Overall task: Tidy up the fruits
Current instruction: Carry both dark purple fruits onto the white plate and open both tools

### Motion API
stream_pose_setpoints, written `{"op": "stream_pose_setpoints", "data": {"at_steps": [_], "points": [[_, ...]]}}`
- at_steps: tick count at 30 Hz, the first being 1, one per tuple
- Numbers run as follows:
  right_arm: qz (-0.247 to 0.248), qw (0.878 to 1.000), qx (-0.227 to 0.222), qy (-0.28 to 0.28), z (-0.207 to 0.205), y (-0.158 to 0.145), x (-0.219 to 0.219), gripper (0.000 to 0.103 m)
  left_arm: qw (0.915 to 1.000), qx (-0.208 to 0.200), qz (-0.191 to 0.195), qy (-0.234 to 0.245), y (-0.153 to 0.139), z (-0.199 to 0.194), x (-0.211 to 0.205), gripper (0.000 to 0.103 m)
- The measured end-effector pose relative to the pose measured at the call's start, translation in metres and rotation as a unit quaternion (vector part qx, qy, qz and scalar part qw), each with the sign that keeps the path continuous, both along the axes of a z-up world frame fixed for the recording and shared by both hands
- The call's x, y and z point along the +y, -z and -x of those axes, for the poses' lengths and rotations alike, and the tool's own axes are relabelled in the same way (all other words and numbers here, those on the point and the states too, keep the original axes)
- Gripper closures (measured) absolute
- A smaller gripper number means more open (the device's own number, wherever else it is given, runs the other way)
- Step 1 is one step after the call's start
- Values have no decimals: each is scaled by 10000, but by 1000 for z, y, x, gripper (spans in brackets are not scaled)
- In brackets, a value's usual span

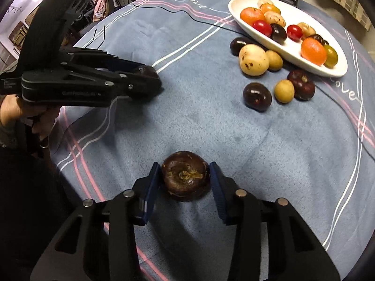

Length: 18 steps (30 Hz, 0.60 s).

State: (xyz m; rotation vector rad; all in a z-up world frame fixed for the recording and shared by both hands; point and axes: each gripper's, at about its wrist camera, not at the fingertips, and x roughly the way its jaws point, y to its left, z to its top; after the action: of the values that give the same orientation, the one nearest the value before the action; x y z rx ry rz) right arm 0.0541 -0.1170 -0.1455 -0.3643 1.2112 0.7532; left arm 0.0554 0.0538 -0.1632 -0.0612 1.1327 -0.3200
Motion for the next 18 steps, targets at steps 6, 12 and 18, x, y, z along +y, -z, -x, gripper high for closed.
{"op": "stream_pose_setpoints", "data": {"at_steps": [6, 12, 18], "points": [[-291, 9983, -165, 485, -16, -20, -23, 60, 9998, -135, 80, 81, -9, -10, -6, 57], [-427, 9943, -234, 946, -29, -27, -52, 60, 9994, -229, 118, 240, -17, -22, -19, 56], [-476, 9922, -199, 1138, -27, -24, -63, 60, 9990, -128, 99, 414, -12, -27, -34, 56]]}}
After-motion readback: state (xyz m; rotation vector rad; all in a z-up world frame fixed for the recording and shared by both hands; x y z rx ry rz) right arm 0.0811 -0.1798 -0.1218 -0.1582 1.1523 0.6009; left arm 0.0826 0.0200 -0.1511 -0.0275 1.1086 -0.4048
